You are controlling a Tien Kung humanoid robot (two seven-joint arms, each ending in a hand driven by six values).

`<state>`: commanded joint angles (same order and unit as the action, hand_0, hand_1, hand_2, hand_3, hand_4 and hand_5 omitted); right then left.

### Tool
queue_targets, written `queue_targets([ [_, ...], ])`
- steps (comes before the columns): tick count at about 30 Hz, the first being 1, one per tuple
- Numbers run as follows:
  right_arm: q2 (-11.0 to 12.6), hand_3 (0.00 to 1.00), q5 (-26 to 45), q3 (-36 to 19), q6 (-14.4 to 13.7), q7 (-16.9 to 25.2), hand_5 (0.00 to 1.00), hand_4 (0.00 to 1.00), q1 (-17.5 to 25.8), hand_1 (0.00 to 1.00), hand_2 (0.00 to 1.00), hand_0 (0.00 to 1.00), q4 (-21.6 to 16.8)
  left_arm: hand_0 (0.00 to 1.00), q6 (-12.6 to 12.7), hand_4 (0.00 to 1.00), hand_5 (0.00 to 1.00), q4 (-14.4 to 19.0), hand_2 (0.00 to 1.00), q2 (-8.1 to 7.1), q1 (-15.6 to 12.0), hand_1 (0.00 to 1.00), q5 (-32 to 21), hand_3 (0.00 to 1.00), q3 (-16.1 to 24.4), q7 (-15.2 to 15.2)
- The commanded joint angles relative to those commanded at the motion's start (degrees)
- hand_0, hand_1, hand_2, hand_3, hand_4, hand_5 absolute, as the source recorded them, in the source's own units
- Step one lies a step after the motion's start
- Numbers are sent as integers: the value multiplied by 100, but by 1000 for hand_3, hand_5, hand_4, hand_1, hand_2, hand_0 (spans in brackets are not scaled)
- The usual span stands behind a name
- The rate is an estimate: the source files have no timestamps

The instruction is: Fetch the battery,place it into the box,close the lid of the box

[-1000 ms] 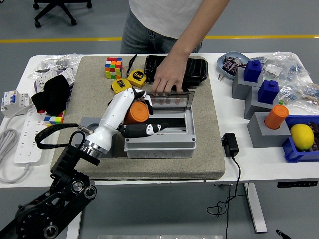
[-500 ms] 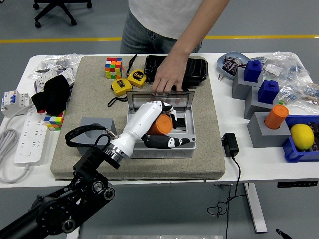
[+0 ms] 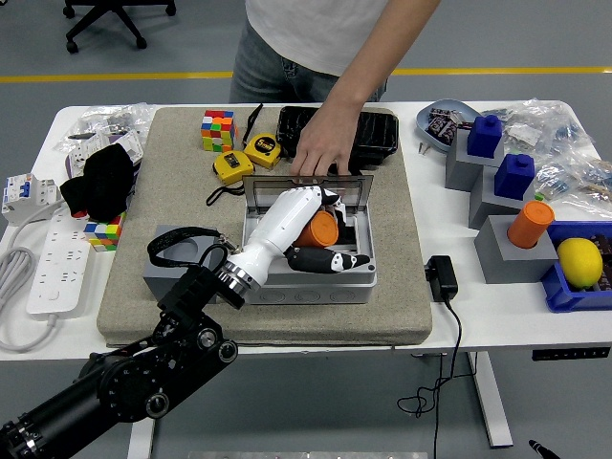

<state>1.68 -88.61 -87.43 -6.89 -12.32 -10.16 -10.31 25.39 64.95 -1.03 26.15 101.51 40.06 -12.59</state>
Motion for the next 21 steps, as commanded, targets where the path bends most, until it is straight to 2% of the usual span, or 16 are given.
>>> queue_targets([
  [6,4,523,-14,-1,2,-5,742,908,12,556,584,542,0,51,23,998,241,-168,2,33,98,2,-21,2,-78,-24],
  [14,9,523,-27,-3,4,-6,742,908,7,556,585,543,0,53,59,998,242,-613,2,103,300,2,-10,2,15,-54],
  [21,8,523,-28,-11,4,-4,742,908,8,556,584,543,0,51,59,998,245,-719,2,103,349,2,31,2,-1,-49],
])
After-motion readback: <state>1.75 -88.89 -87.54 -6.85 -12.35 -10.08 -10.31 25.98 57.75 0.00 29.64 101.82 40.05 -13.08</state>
